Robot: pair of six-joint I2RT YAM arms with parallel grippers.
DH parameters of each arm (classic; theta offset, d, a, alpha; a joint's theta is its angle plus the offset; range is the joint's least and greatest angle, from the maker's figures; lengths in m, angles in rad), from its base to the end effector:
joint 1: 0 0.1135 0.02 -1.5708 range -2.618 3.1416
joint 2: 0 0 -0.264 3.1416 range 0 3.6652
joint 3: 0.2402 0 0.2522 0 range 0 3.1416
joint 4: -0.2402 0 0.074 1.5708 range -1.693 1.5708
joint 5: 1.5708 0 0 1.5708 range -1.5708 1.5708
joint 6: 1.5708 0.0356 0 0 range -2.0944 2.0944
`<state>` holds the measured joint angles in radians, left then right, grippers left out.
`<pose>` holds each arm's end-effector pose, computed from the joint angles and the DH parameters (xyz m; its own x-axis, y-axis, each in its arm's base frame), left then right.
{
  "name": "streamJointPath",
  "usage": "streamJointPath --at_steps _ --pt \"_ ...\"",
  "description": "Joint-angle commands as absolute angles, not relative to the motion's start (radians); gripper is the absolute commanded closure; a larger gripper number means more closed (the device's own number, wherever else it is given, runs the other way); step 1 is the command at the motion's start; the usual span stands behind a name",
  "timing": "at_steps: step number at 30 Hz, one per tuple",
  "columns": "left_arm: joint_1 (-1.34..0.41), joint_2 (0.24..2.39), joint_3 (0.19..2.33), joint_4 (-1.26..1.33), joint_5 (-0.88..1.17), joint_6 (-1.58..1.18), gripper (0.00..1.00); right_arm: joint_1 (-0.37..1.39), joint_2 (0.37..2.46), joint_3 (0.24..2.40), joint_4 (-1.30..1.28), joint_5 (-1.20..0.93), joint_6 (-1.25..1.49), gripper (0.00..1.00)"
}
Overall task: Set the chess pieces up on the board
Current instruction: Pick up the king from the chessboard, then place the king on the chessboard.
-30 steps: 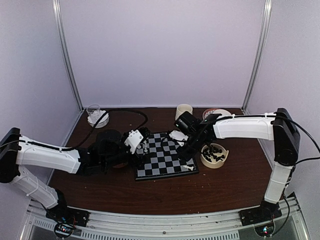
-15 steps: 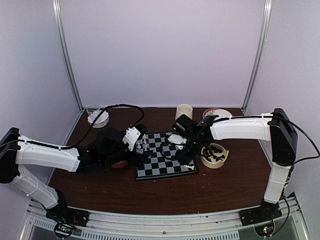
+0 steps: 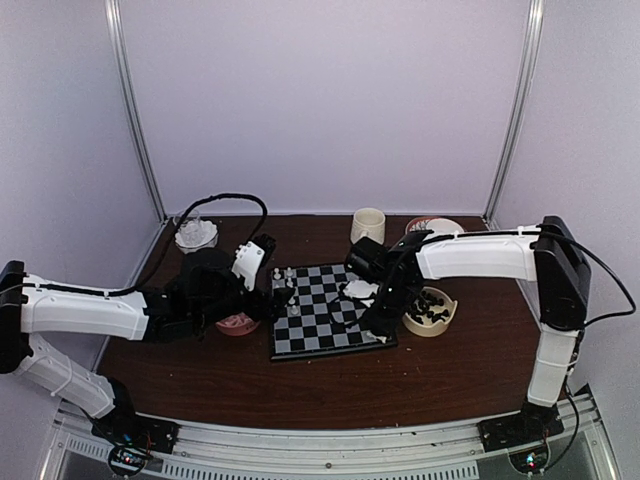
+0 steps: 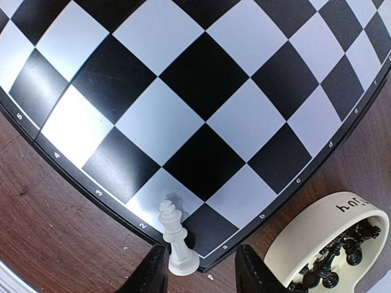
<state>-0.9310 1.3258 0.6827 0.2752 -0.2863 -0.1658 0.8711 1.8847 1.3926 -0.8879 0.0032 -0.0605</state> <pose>0.1805 -0.2257 0.2318 -0.3128 0.1552 -0.9371 0.5684 0.8210 -0.0538 0.2361 0.2803 0.1941 -0.5849 -0.7887 -0.1891 -0.8015 0.5979 -0.0146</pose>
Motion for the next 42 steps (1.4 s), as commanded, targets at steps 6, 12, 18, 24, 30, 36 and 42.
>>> streamJointPath --at_steps 6,12,18,24,30,36,42 --pt "-0.925 1.319 0.718 0.261 -0.287 -0.189 0.02 0.879 1.961 1.434 -0.883 0.005 -0.083 0.63" --pt "-0.925 1.314 0.723 0.247 -0.282 -0.191 0.02 0.877 1.978 1.44 -0.885 0.003 -0.086 0.73" --pt "-0.925 1.312 0.726 0.24 -0.288 -0.188 0.02 0.878 1.953 1.427 -0.864 -0.047 -0.088 0.86" --pt "-0.924 1.284 0.703 0.265 -0.286 -0.186 0.02 0.879 1.874 1.385 -0.781 -0.101 -0.092 0.91" --pt "-0.89 1.265 0.721 0.201 -0.311 -0.313 0.02 0.892 1.73 1.283 -0.569 -0.174 -0.086 0.93" --pt "-0.791 1.242 0.741 0.097 -0.281 -0.481 0.03 0.907 1.52 1.084 -0.223 -0.176 -0.041 0.94" --pt "-0.784 1.203 0.7 0.134 -0.291 -0.491 0.02 0.922 1.47 0.946 0.131 -0.138 0.068 0.94"
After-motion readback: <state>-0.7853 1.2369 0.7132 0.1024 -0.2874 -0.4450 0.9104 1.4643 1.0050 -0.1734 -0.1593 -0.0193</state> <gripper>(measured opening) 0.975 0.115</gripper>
